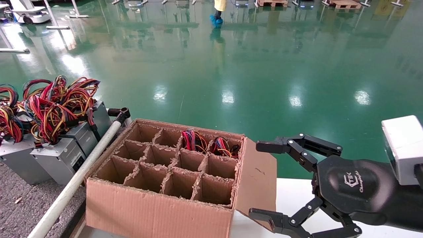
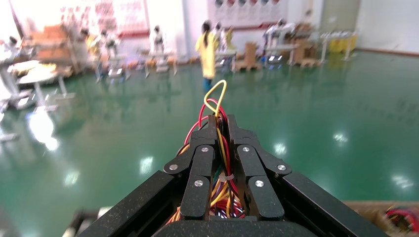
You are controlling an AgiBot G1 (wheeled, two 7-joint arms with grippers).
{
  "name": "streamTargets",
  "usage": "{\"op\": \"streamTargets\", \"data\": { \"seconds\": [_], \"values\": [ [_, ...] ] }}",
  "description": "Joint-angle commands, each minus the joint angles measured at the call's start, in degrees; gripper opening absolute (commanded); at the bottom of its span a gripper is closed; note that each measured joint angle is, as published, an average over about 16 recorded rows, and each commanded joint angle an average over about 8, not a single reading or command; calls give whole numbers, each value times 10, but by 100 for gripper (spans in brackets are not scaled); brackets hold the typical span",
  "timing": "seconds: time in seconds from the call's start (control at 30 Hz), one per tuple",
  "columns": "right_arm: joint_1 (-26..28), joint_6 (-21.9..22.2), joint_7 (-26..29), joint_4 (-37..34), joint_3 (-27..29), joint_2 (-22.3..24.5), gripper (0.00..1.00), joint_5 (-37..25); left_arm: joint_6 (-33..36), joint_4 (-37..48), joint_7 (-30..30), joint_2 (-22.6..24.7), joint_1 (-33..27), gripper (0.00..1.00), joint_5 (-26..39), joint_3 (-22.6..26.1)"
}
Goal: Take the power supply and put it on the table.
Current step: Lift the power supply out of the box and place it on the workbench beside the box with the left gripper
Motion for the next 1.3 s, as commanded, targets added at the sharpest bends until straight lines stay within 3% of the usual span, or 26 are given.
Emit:
{"op": "streamTargets", "data": {
  "seconds": [0.03, 0.33, 0.67, 1.3],
  "values": [
    [0, 0, 0, 0, 0, 0, 100, 0, -3, 13, 12, 2, 4, 0, 8, 4],
    [0, 0, 0, 0, 0, 0, 100, 0, 5, 68, 44, 19, -12, 0, 48, 23],
    [0, 0, 0, 0, 0, 0, 100, 0, -58, 149, 88, 48, -25, 0, 92, 41],
    [0, 0, 0, 0, 0, 0, 100, 0, -83, 253, 171, 99, 7, 0, 109, 54]
  ]
}}
